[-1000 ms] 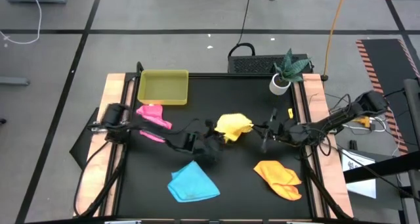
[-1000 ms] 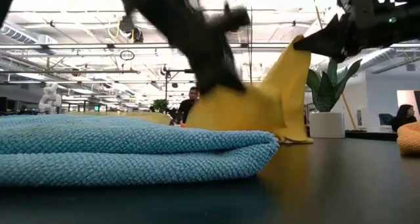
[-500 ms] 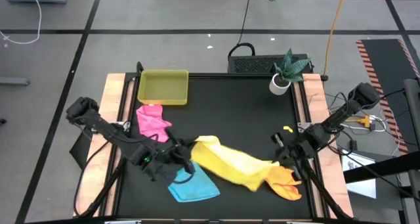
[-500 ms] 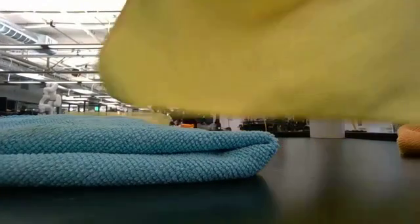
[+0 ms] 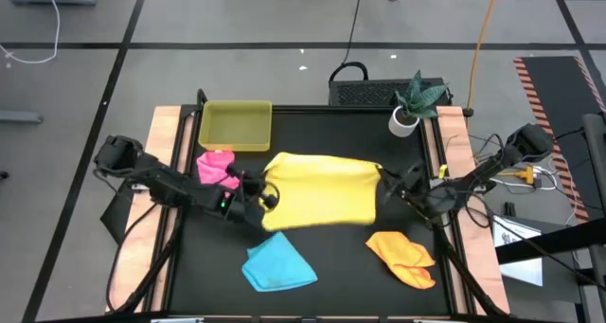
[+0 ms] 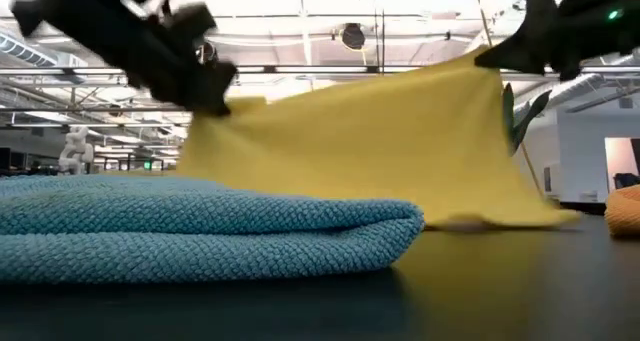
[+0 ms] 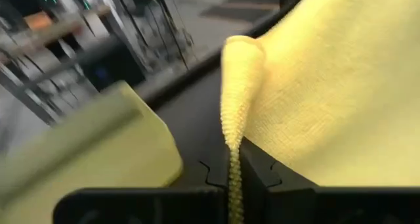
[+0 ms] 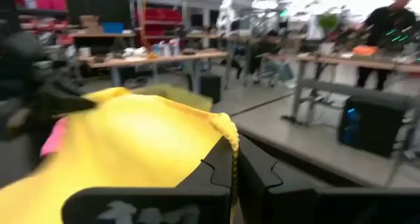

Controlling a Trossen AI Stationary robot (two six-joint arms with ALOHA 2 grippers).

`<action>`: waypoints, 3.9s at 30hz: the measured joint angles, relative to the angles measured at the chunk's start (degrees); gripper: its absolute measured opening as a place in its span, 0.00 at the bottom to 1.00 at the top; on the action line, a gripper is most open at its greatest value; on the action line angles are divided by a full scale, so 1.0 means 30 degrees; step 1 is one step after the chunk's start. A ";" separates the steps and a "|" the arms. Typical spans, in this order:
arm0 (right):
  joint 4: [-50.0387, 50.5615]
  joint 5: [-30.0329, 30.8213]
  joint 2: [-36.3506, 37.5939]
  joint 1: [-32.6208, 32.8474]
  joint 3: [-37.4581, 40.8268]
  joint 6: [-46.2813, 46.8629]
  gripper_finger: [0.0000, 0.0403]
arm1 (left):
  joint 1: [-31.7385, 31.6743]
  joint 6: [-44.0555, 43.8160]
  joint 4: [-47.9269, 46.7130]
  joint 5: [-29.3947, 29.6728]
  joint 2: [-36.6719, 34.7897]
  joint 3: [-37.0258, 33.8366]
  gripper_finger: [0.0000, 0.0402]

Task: Fold microfiber towels
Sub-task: Fold the yellow microfiber cloth

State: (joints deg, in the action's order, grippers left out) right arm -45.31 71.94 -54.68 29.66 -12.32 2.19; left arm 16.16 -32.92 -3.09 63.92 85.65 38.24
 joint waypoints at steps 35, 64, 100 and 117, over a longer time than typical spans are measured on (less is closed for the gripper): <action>0.2811 -1.8726 -0.3864 -1.7946 -0.0517 0.4546 0.30 | -0.3829 0.4328 0.6308 -0.6167 0.0685 -0.2565 0.19; 2.2590 -1.8110 -0.8926 -1.1818 -0.8464 0.7624 0.00 | -0.4973 0.5790 0.8235 -1.1988 0.3768 -0.2541 0.23; 1.9108 -1.7515 -0.4863 -1.2259 -0.6033 0.5693 0.00 | -0.3059 0.5684 0.9924 -1.5357 0.2288 -0.1761 0.22; 1.2570 -1.8617 -0.5749 -0.6160 -0.6047 0.4076 0.00 | -0.4037 1.4550 0.5825 -1.5358 0.2506 0.0498 0.35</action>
State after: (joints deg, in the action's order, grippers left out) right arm -7.60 16.09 -71.92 11.18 -30.46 14.42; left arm 4.05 10.73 14.38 17.84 93.17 39.73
